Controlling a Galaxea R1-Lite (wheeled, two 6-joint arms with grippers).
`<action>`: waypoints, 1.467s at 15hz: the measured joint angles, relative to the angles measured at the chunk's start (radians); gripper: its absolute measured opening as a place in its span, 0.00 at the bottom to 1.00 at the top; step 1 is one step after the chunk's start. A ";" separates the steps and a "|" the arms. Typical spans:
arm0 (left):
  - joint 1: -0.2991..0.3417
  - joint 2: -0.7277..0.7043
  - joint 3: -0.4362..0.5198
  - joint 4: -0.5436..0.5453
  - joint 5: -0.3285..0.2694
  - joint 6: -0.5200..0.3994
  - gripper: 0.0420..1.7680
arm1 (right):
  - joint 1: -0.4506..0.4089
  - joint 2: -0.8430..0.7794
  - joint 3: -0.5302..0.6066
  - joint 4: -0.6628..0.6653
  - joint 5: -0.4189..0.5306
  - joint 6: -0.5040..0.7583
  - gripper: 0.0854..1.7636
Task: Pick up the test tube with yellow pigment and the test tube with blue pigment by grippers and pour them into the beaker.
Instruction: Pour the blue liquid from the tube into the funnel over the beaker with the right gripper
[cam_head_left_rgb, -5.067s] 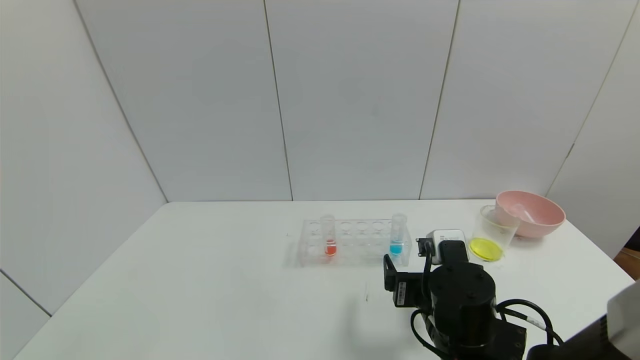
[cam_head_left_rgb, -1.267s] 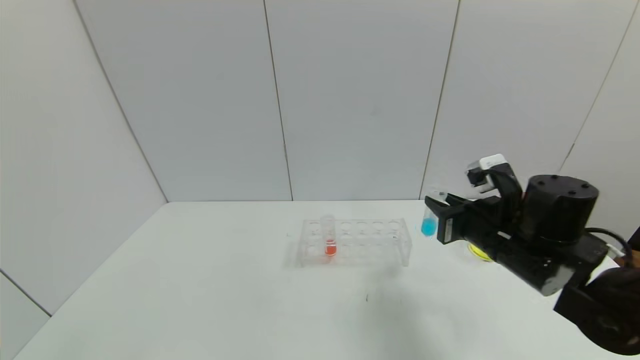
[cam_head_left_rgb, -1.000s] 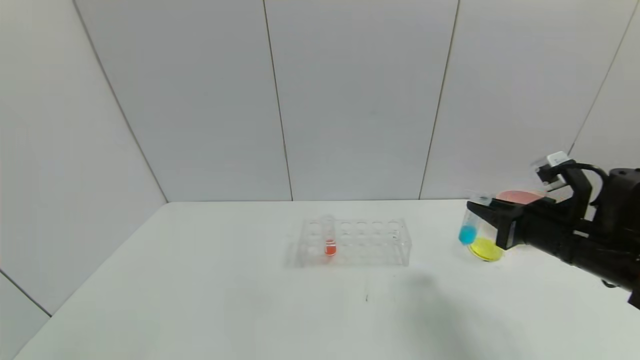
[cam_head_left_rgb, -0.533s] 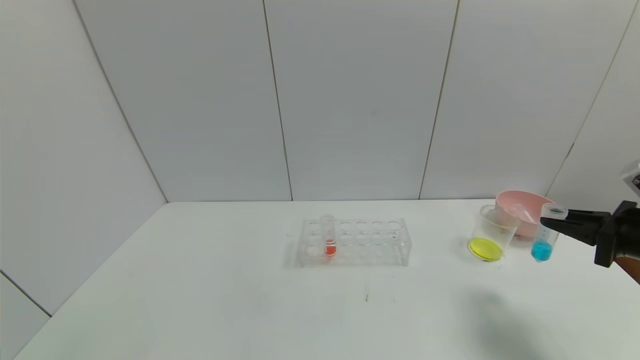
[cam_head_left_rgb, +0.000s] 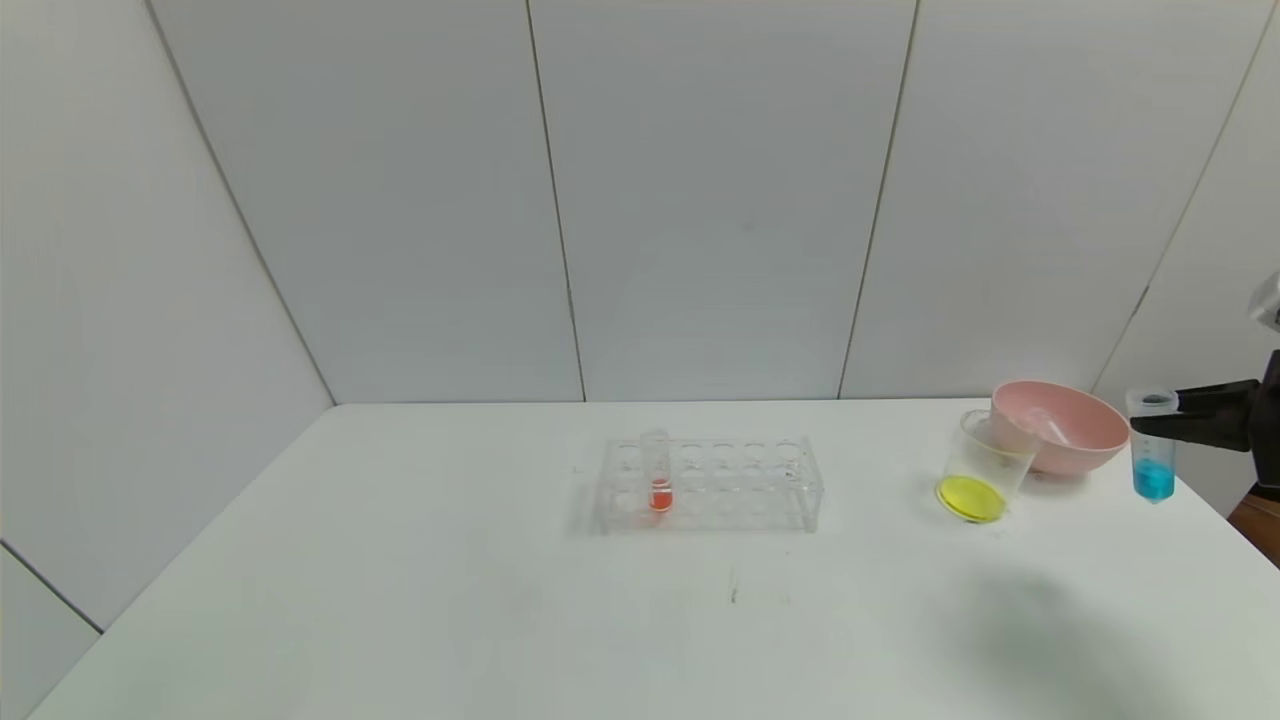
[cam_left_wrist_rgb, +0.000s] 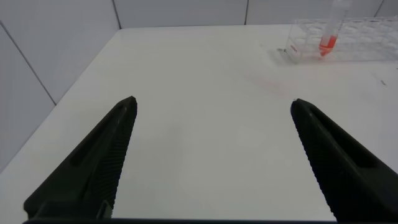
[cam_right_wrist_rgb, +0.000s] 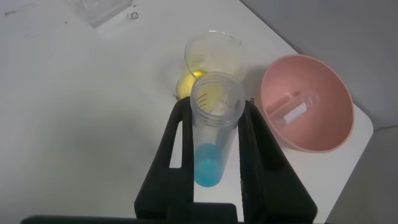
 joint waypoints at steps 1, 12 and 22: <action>0.000 0.000 0.000 0.000 0.000 0.000 1.00 | -0.003 0.035 -0.077 0.094 -0.001 -0.061 0.24; 0.000 0.000 0.000 0.000 0.000 0.000 1.00 | 0.051 0.353 -0.693 0.514 -0.183 -0.243 0.24; 0.000 0.000 0.000 0.000 0.000 0.000 1.00 | 0.193 0.393 -0.755 0.550 -0.467 -0.339 0.24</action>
